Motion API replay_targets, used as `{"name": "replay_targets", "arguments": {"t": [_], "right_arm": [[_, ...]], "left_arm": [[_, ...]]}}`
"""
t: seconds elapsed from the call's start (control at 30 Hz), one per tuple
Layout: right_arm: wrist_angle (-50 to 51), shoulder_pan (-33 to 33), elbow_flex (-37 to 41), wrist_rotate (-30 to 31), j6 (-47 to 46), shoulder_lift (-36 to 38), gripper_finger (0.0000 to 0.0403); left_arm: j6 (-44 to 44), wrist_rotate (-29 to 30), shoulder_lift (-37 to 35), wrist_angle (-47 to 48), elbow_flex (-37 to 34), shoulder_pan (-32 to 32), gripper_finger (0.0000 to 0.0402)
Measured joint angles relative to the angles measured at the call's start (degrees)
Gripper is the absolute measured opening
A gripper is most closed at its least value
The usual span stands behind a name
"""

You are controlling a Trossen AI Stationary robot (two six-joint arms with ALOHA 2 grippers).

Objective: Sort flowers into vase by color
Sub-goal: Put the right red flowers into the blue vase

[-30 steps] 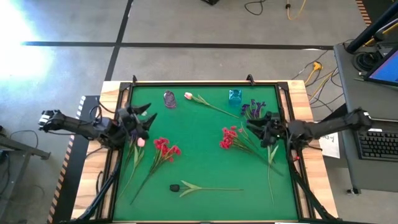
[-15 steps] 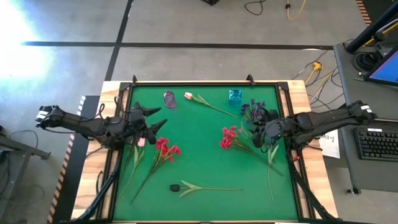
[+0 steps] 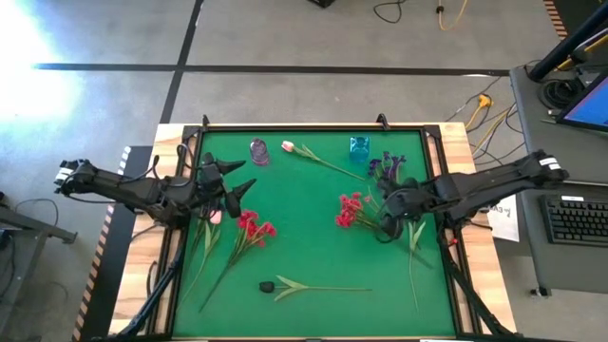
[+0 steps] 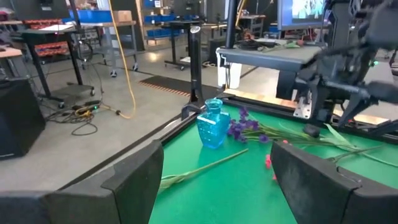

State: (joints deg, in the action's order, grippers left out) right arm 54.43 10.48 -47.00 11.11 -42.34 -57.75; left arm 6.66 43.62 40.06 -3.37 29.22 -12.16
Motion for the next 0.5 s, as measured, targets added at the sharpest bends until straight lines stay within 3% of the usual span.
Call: {"name": "replay_targets", "arguments": {"t": [0.23,0.5], "right_arm": [[0.4,0.0,0.67,-2.26,-2.85,-7.48,0.0341],[-3.09,0.0,0.72,-2.61,-2.11,-15.05,0.0335]], "left_arm": [[0.48,2.19,0.65,0.07,-1.22,0.0,0.0283],[0.26,2.47,1.13,-0.02,-1.32,0.0,0.0283]]}}
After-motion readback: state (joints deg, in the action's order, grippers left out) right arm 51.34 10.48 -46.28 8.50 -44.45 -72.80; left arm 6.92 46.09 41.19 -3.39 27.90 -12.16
